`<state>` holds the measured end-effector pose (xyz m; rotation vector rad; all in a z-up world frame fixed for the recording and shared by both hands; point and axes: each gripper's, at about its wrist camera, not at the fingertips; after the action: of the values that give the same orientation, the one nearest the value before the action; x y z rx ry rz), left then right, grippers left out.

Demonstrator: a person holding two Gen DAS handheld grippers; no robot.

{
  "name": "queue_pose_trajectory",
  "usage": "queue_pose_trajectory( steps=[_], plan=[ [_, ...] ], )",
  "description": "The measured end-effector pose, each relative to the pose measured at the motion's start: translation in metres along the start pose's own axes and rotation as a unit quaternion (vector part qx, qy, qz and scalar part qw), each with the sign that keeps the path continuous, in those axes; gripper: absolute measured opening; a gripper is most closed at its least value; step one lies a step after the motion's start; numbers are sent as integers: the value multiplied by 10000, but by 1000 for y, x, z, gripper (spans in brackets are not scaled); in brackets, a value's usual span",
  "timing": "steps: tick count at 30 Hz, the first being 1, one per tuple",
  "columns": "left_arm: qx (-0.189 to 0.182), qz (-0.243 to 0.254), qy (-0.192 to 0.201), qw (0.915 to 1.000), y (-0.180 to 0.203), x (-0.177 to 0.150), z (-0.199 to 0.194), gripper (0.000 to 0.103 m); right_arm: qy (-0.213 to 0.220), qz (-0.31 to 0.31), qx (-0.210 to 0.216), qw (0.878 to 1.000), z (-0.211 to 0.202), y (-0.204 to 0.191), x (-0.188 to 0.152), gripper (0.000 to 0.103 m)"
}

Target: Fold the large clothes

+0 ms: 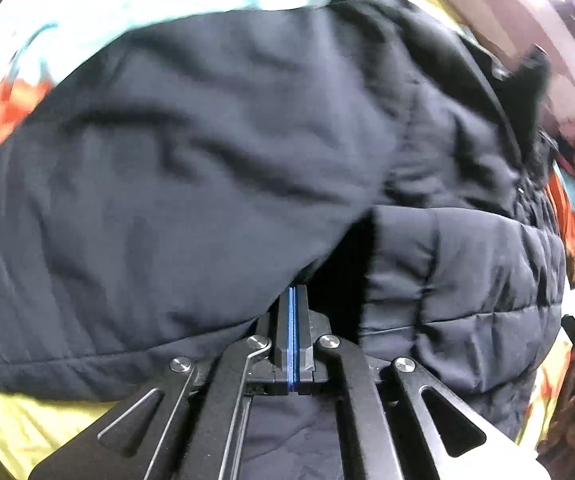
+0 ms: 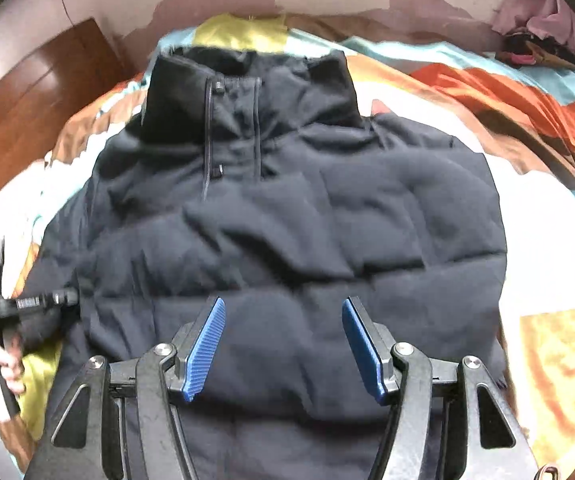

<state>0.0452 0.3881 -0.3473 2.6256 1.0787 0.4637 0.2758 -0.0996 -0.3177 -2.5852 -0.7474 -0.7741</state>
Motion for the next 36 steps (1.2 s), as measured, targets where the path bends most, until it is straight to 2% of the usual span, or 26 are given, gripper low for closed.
queue_pose_trajectory(
  steps=[4, 6, 8, 9, 12, 15, 20, 22, 25, 27, 29, 30, 32, 33, 35, 36],
  plan=[
    [25, 306, -58, 9995, 3, -6, -4, 0, 212, -244, -89, 9994, 18, -12, 10, 58],
    [34, 497, -71, 9987, 15, -11, -2, 0, 297, -332, -192, 9988, 27, -15, 12, 46],
    [77, 687, -173, 9975, 14, -17, -1, 0, 178, -423, -318, 9984, 42, -17, 12, 29],
    [97, 738, -212, 9970, 14, -20, 1, 0, 82, -456, -376, 9982, 50, -17, 10, 27],
    [154, 750, -303, 9966, 13, -27, 6, 0, -280, -521, -452, 9972, 76, -16, 4, 26],
    [163, 644, -342, 9972, -9, -37, 2, 0, -524, -611, -520, 9954, 97, -16, 0, 26],
    [272, 421, -339, 9982, -36, -56, -10, 0, -758, -660, -540, 9935, 114, -13, 1, 26],
    [348, 297, -297, 9985, -59, -63, -22, 0, -792, -608, -537, 9936, 110, -13, 5, 25],
    [407, -28, -134, 9991, -98, -72, -41, 3, -564, -310, -245, 9976, 85, -13, 10, 26],
    [351, -388, -45, 9986, -129, -73, -54, 11, -381, -179, -3, 9991, 62, -18, 5, 29],
    [199, -997, 117, 9948, -172, -78, -71, 30, -291, -86, 196, 9993, 44, -26, -4, 57],
    [175, -1230, 196, 9921, -186, -79, -77, 34, -248, -67, 264, 9993, 35, -31, -10, 60],
    [88, -1891, 400, 9811, -220, -81, -90, 36, -263, -129, 452, 9986, 20, -43, -21, 60],
    [38, -2120, 454, 9762, -218, -79, -99, 36, -329, -186, 514, 9980, 15, -49, -28, 60],
    [-289, -2847, 573, 9565, -252, -78, -112, 39, -423, -279, 616, 9968, 9, -62, -38, 61],
    [-404, -3031, 583, 9503, -260, -77, -113, 39, -473, -323, 670, 9961, 7, -67, -42, 61]
  ],
)
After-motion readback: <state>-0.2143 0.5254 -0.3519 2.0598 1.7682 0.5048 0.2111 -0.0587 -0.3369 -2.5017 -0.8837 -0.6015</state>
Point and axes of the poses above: each gripper's, at about its wrist camera, not at the fingertips, and z roughly the way its jaws point, y to its right, x to its top, and after that the axes turned 8 degrees about -z, right-handed
